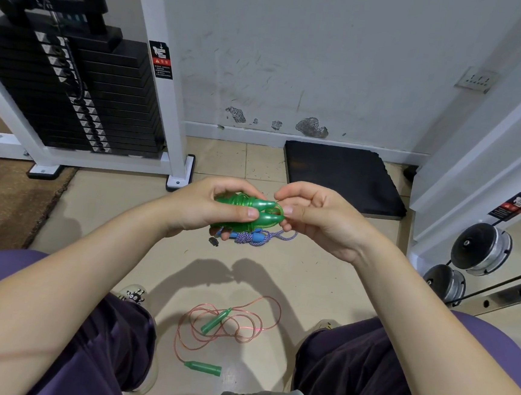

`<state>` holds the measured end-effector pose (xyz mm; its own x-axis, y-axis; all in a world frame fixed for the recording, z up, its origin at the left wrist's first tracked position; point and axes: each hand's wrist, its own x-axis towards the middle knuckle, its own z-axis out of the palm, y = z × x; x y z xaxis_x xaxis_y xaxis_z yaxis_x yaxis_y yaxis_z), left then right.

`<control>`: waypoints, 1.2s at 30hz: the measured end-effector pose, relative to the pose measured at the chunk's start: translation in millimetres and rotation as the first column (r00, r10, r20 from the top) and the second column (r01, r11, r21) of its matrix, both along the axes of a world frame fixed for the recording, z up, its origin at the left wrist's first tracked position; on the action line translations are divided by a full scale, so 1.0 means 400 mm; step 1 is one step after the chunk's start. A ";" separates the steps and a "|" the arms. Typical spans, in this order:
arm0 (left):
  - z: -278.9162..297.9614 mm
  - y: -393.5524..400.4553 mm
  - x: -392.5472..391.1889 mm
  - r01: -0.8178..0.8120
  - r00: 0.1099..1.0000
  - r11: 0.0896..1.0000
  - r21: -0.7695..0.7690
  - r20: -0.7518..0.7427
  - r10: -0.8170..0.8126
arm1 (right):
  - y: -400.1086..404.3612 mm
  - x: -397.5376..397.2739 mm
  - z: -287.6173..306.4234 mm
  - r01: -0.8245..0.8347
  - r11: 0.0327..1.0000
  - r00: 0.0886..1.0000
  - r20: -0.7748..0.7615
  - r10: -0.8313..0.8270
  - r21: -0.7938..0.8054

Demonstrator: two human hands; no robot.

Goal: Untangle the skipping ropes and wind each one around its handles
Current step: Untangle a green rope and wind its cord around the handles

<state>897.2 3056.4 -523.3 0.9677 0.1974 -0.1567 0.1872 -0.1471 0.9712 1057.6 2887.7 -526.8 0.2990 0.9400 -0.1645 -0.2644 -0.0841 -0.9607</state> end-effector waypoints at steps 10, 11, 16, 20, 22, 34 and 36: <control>-0.021 -0.014 0.014 -0.069 0.995 0.994 0.082 -0.065 0.074 | 0.010 -0.039 -0.010 0.010 0.996 0.912 0.408 0.026 -0.084; -0.021 -0.014 0.014 -0.071 0.995 0.994 0.089 -0.068 0.077 | 0.010 -0.041 -0.009 0.017 0.996 0.905 0.425 0.022 -0.089; -0.023 -0.016 0.018 -0.103 0.991 0.982 0.161 -0.063 0.114 | 0.018 -0.050 -0.013 0.139 0.984 0.885 0.459 -0.074 -0.108; -0.028 -0.014 0.022 -0.107 0.989 0.972 0.208 -0.074 0.125 | 0.020 -0.050 -0.018 0.211 0.972 0.882 0.449 -0.143 -0.104; -0.032 -0.012 0.021 -0.112 0.987 0.969 0.222 -0.090 0.135 | 0.021 -0.048 -0.011 0.266 0.959 0.846 0.500 -0.185 -0.094; -0.039 -0.009 0.016 -0.156 0.980 0.979 0.132 -0.103 0.170 | 0.010 0.005 0.013 0.455 0.890 0.844 0.312 -0.437 0.015; -0.036 -0.006 0.017 -0.160 0.979 0.980 0.120 -0.106 0.172 | 0.005 0.013 0.018 0.456 0.890 0.869 0.215 -0.445 -0.004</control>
